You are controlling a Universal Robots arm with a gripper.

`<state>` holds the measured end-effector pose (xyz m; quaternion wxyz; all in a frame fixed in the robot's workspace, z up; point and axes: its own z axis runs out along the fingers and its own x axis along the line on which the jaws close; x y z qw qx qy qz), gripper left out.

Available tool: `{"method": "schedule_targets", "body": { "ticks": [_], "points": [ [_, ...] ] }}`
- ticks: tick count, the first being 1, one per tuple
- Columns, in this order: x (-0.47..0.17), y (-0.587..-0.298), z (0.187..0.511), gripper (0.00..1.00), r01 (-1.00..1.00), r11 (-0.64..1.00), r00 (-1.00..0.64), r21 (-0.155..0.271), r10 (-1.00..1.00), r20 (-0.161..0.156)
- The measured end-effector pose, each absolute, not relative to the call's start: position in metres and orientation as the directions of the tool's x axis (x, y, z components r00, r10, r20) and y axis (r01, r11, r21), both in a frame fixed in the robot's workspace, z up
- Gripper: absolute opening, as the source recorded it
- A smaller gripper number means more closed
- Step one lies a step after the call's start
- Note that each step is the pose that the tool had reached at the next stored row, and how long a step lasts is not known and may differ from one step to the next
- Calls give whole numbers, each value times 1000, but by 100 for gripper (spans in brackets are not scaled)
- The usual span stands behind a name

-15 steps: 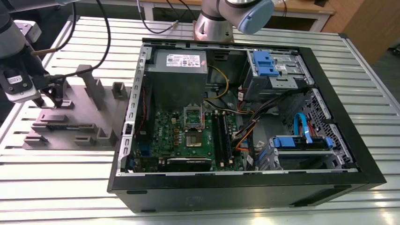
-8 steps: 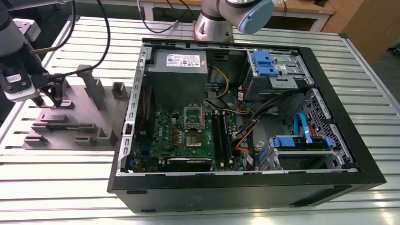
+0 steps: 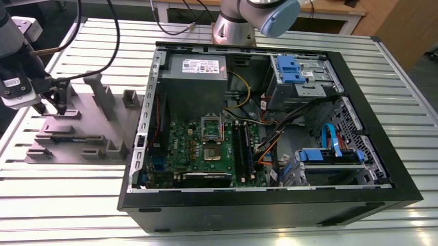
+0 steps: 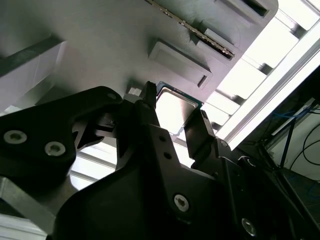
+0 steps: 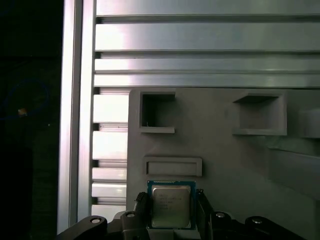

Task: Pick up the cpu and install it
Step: 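Pick up the cpu and move it towards the insertion slot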

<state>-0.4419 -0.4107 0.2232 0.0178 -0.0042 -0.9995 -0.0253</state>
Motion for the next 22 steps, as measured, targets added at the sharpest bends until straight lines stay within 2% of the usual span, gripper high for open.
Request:
{"method": "schedule_targets", "body": {
  "ticks": [22],
  "points": [
    [-442, -411, 233, 47, 9, 999, -999, 51, 7, 36]
  ]
}}
